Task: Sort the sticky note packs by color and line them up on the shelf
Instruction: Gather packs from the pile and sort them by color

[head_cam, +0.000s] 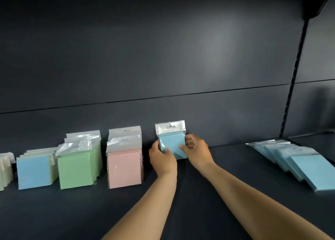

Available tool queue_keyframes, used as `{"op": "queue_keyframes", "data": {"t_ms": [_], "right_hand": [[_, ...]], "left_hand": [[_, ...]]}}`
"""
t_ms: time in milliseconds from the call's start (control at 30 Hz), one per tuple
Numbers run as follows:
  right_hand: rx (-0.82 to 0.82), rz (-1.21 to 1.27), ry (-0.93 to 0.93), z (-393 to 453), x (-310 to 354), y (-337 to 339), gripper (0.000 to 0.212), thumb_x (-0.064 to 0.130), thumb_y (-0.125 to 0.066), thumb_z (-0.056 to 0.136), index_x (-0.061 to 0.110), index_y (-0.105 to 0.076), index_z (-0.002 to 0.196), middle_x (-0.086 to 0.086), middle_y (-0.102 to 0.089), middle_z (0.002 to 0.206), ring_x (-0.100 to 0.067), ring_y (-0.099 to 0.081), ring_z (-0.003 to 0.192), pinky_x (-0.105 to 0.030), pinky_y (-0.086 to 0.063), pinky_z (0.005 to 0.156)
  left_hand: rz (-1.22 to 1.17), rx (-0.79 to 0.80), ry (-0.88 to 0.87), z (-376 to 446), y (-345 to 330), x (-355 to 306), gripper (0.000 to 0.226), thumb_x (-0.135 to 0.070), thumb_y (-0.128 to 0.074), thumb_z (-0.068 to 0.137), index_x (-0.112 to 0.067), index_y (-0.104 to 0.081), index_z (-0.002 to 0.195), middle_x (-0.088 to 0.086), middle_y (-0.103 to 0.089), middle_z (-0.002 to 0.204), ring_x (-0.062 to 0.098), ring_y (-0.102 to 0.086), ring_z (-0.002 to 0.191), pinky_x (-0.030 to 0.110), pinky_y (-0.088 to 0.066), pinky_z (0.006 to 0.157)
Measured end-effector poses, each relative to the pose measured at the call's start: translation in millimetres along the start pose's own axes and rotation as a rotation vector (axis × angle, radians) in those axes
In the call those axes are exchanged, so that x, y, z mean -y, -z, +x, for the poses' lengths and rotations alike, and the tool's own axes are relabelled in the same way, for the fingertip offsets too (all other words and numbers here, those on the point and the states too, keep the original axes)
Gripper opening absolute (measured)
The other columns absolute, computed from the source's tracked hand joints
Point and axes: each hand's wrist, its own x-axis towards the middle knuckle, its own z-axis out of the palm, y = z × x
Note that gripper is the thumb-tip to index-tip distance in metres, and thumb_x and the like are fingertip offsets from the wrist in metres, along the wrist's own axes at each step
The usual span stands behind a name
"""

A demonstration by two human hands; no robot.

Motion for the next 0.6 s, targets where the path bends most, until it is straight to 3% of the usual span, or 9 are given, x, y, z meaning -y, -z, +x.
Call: {"op": "queue_keyframes", "data": {"t_ms": [167, 400, 500, 600], "right_hand": [[0.003, -0.015, -0.012, 1, -1, 1, 0.019, 0.017, -0.066, 0.088, 0.018, -0.057, 0.104, 0.015, -0.056, 0.086, 0.002, -0.054, 0.079, -0.008, -0.042, 0.064], [0.009, -0.001, -0.010, 2, -5, -1, 0.023, 0.016, -0.065, 0.088, 0.014, -0.058, 0.109, 0.014, -0.058, 0.087, 0.004, -0.055, 0.078, -0.007, -0.042, 0.060], [-0.016, 0.011, -0.012, 1, -4, 2, 0.032, 0.018, -0.068, 0.086, 0.011, -0.058, 0.116, 0.005, -0.061, 0.099, -0.002, -0.056, 0.084, -0.007, -0.042, 0.067], [-0.035, -0.055, 0.004, 0, -3, 23, 0.042, 0.022, -0.071, 0.084, 0.009, -0.056, 0.121, -0.004, -0.062, 0.113, -0.010, -0.056, 0.096, -0.015, -0.041, 0.083]], "left_hand": [[-0.004, 0.008, -0.015, -1, -1, 1, 0.035, 0.001, -0.051, 0.087, -0.007, -0.056, 0.121, 0.011, -0.058, 0.119, 0.025, -0.057, 0.107, 0.037, -0.047, 0.095], [0.059, 0.013, -0.046, -5, 3, -6, 0.038, 0.000, -0.049, 0.090, -0.005, -0.049, 0.128, 0.012, -0.050, 0.126, 0.024, -0.053, 0.113, 0.025, -0.040, 0.093], [0.144, 0.012, -0.185, -15, 9, -15, 0.046, -0.001, -0.052, 0.090, -0.003, -0.041, 0.134, 0.012, -0.041, 0.130, 0.023, -0.043, 0.121, 0.018, -0.030, 0.097], [0.252, 0.046, -0.423, -28, 15, -25, 0.046, 0.000, -0.055, 0.088, -0.003, -0.041, 0.132, 0.010, -0.038, 0.131, 0.023, -0.039, 0.125, 0.021, -0.028, 0.105]]}}
